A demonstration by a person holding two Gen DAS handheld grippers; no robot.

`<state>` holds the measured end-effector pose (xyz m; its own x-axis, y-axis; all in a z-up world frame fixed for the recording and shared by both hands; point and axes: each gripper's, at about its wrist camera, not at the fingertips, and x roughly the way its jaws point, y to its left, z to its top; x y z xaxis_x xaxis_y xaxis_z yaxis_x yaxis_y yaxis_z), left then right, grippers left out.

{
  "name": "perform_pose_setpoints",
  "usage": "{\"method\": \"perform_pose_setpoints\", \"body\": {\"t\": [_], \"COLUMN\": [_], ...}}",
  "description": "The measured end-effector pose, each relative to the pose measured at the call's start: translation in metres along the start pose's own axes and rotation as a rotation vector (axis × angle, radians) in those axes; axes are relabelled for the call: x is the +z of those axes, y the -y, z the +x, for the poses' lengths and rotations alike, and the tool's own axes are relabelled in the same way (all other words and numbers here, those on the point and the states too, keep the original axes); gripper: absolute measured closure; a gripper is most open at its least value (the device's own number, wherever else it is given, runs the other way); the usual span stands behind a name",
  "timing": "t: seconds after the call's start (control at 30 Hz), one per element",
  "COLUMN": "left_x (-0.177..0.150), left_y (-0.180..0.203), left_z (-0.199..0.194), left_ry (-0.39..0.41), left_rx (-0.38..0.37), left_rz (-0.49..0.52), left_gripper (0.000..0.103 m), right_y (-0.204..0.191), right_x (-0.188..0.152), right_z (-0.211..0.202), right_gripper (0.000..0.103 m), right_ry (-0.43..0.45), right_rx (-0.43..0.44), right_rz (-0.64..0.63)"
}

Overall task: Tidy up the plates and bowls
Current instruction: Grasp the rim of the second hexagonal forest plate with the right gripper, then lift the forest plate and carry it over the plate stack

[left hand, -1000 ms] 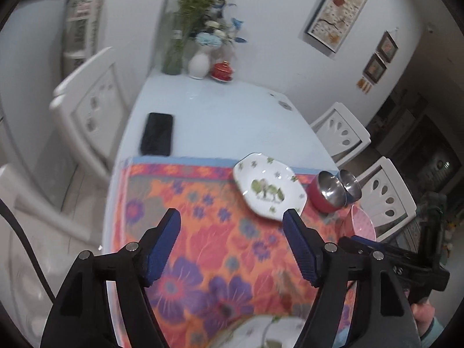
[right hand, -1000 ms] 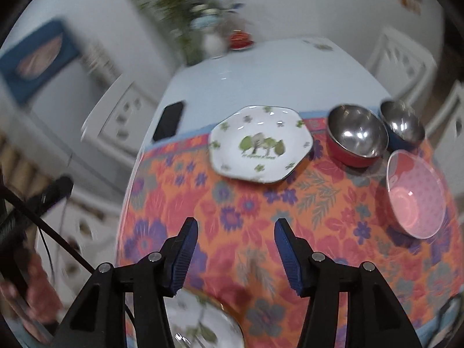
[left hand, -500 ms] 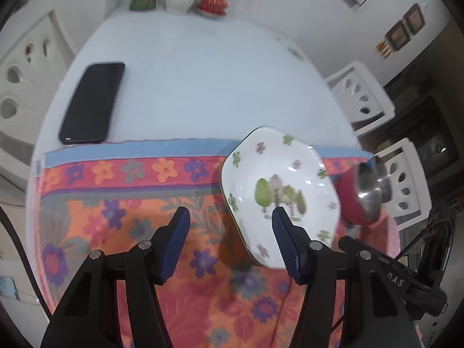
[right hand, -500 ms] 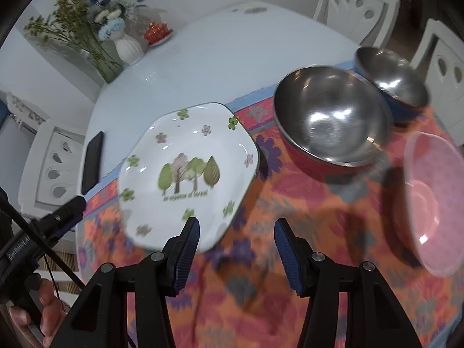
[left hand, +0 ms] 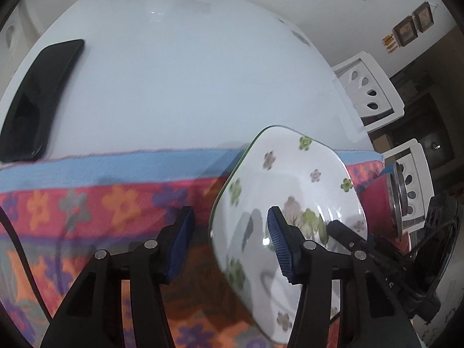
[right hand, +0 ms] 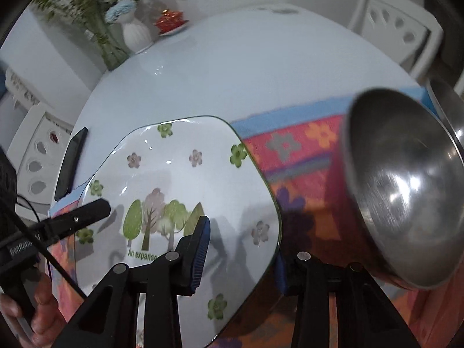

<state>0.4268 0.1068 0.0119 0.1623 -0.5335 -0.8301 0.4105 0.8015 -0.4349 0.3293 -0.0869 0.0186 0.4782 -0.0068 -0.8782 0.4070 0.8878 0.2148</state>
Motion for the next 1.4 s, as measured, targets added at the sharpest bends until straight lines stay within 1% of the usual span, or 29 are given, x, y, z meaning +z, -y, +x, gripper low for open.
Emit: {"method": "perform_pose_setpoints", "body": {"t": [0.03,0.07,0.1,0.13,0.17,0.23,0.33,0.43,0.53,0.57,0.63,0.67,0.73,0.77,0.8,0.87,0.93,1.1,1.17,1.23,1.33,1.37,1.4], "left_x": [0.002,0.004,0.004,0.003,0.001,-0.004,-0.011,-0.025,-0.049,-0.055,-0.07,-0.074,-0.082,-0.083,-0.084,-0.084,-0.085,-0.098,-0.105,-0.106,-0.102,-0.1,-0.099], "left_y": [0.0,0.002,0.004,0.008,0.013,0.014,0.006,0.003,-0.01,-0.014,-0.021,-0.024,-0.032,-0.033,-0.031,-0.031,-0.032,-0.04,-0.043,-0.043,-0.033,-0.026,-0.021], "left_z": [0.001,0.002,0.002,0.001,0.001,-0.003,-0.023,-0.045,-0.064,-0.067,-0.071,-0.07,-0.067,-0.066,-0.066,-0.069,-0.071,-0.072,-0.076,-0.075,-0.067,-0.064,-0.063], "left_ry": [0.003,0.01,0.017,0.026,0.041,0.056,0.07,0.088,0.078,0.074,0.064,0.057,0.032,0.034,0.037,0.042,0.039,0.017,0.018,0.019,0.023,0.023,0.032], "left_rx": [-0.002,-0.004,-0.009,0.02,0.071,0.104,0.073,0.089,0.095,0.096,0.114,0.115,0.101,0.098,0.102,0.107,0.109,0.111,0.092,0.079,0.068,0.083,0.117], "left_rz": [0.006,0.022,0.04,0.066,0.112,0.153,0.137,0.148,0.106,0.088,0.064,0.059,0.038,0.035,0.038,0.049,0.053,0.024,-0.008,-0.027,-0.016,-0.001,0.011], "left_gripper": [0.054,0.057,0.065,0.065,0.065,0.065,0.065,0.065,0.065,0.065,0.065,0.065,0.065,0.066,0.066,0.066,0.066,0.064,0.063,0.063,0.064,0.06,0.061], "right_y": [0.0,-0.001,-0.002,-0.005,-0.009,-0.015,-0.025,-0.034,-0.045,-0.05,-0.066,-0.069,-0.068,-0.067,-0.066,-0.066,-0.058,-0.041,-0.041,-0.044,-0.05,-0.051,-0.052], "right_x": [0.0,0.0,-0.002,-0.003,-0.004,-0.008,-0.017,-0.031,-0.05,-0.057,-0.075,-0.082,-0.096,-0.1,-0.103,-0.103,-0.098,-0.074,-0.062,-0.051,-0.039,-0.038,-0.037], "right_z": [0.0,0.0,-0.002,-0.003,-0.006,-0.012,-0.023,-0.041,-0.053,-0.055,-0.058,-0.056,-0.049,-0.044,-0.046,-0.046,-0.044,-0.033,-0.026,-0.018,-0.002,0.0,0.001], "right_gripper": [0.065,0.065,0.065,0.065,0.066,0.066,0.066,0.066,0.066,0.066,0.066,0.066,0.066,0.066,0.066,0.066,0.066,0.066,0.066,0.065,0.063,0.063,0.063], "right_ry": [0.005,0.013,0.02,0.029,0.041,0.053,0.063,0.064,0.021,0.007,-0.01,-0.029,-0.071,-0.091,-0.081,-0.093,-0.119,-0.115,-0.095,-0.093,-0.104,-0.098,-0.098], "right_rx": [0.003,0.003,-0.003,-0.009,-0.021,-0.022,-0.023,0.002,0.049,0.069,0.045,0.051,0.073,0.075,0.083,0.088,0.094,0.085,0.084,0.109,0.128,0.137,0.145], "right_rz": [-0.01,-0.03,-0.054,-0.077,-0.114,-0.161,-0.2,-0.219,-0.224,-0.233,-0.286,-0.301,-0.303,-0.305,-0.316,-0.342,-0.333,-0.315,-0.321,-0.317,-0.325,-0.333,-0.337]}}
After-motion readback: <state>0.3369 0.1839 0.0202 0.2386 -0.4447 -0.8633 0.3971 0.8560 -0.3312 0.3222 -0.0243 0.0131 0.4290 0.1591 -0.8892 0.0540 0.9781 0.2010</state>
